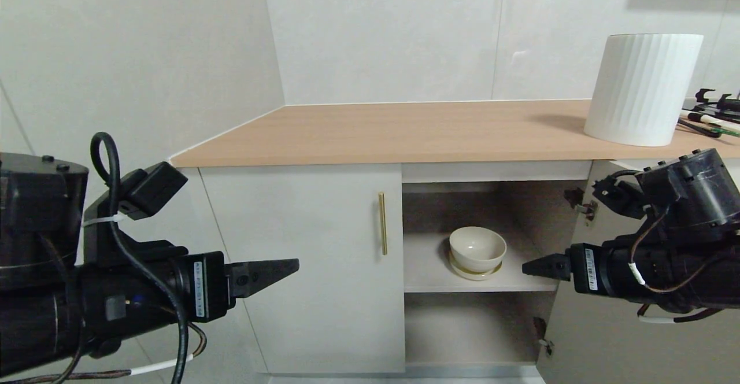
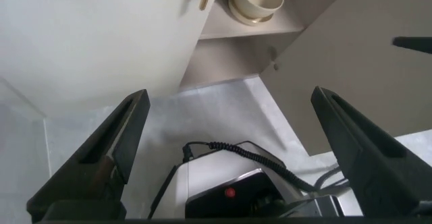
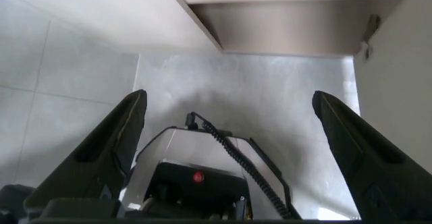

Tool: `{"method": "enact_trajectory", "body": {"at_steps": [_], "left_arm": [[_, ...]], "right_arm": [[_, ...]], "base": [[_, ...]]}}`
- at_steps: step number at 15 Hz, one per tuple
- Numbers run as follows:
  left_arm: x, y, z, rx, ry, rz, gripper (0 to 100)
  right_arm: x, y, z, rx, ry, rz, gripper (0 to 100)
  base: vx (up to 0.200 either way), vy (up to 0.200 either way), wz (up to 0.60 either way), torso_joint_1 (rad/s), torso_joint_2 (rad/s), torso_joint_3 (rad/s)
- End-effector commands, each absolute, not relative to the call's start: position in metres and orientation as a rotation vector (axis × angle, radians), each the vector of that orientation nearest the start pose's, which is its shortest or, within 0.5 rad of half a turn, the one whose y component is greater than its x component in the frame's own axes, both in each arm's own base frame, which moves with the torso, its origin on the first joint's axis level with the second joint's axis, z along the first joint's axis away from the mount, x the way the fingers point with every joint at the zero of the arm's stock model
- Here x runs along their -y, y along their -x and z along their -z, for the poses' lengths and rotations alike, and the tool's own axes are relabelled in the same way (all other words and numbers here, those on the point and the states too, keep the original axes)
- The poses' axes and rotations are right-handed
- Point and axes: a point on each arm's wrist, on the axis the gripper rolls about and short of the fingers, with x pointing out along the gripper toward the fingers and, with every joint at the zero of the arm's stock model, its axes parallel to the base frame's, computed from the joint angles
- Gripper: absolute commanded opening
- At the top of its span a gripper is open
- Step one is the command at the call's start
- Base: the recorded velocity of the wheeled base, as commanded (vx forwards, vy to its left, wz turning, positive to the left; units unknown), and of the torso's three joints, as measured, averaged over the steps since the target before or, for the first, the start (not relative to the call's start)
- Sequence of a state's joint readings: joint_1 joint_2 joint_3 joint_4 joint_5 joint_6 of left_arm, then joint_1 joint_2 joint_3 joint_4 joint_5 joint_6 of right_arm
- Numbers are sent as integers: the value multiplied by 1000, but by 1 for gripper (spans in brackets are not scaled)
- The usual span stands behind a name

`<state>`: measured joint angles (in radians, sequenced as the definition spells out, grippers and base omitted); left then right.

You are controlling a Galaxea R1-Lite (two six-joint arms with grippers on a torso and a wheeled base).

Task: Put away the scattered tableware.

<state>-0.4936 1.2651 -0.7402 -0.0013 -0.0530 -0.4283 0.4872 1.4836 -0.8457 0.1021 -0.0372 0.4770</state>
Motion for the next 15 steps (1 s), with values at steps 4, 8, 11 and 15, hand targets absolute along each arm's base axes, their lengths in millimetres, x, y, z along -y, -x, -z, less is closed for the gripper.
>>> {"method": "enact_trajectory", "body": {"at_steps": [4,8,11,15], "left_arm": [[91,-166,-211,-627,290,411,100],[91,-166,-211,-627,290,411,100],[91,-166,-211,-629,290,410,100],[91,-166,-211,-629,290,410,100]], "right_arm": [[-104,-196,-178,-830,-244,-244,100],[-102,-190,-170,-854,-236,-239,100],[-102,-190,-169,-857,-233,-240,100],[-102,-190,-169,-857,-234,-238,100]], "base": [[-200,0,0,-2,5,2],[-200,0,0,2,1,4],[-67,0,0,-1,1,-1],[0,0,0,0,0,0]]}}
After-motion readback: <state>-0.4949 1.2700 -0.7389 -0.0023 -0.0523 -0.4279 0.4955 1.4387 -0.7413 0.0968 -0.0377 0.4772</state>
